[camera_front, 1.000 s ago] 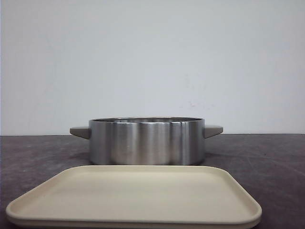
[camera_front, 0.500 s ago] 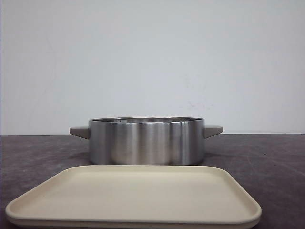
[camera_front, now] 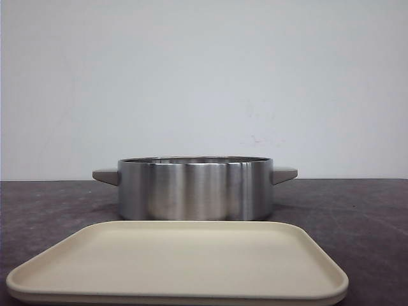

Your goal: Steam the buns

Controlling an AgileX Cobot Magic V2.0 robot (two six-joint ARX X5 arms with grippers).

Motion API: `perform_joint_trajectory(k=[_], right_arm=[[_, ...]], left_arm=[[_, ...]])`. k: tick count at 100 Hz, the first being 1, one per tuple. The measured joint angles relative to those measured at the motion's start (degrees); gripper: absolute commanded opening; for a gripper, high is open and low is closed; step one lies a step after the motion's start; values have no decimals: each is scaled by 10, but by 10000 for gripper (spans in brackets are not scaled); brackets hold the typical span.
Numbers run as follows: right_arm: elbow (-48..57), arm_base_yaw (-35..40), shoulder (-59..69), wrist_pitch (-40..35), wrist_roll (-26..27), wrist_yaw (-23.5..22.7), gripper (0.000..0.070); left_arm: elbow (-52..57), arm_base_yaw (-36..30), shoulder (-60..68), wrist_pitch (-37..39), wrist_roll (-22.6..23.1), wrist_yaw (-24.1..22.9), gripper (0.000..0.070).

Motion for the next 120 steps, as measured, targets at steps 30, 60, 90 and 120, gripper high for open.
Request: perform_joint_trajectory(k=[30,60,90,120], right_arm=[[0,0,0,0,0,0,2],[0,0,0,0,0,0,2],[0,0,0,0,0,0,2],[0,0,0,0,0,0,2]], left_arm=[[0,0,0,0,31,-4,58],[0,5,0,0,37,-6,58],[0,5,0,0,41,-6,57],[0,5,0,0,41,-6,58]])
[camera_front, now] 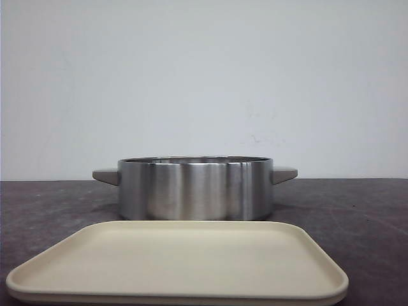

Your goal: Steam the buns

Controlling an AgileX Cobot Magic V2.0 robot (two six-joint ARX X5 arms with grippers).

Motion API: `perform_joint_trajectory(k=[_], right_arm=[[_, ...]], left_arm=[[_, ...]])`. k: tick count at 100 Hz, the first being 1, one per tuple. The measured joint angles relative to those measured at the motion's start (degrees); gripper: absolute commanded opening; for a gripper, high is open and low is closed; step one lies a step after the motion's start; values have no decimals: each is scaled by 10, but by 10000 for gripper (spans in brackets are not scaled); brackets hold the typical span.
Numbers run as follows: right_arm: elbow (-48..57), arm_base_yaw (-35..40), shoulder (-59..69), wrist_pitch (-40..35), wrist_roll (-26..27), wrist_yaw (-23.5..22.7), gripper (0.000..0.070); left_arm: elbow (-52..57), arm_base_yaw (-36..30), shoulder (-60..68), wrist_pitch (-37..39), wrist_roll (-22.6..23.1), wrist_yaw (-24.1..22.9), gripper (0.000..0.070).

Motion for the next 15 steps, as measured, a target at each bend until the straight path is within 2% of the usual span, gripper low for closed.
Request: perform_joint_trajectory(k=[15], right_arm=[[0,0,0,0,0,0,2]], left_arm=[[0,0,0,0,0,0,58]])
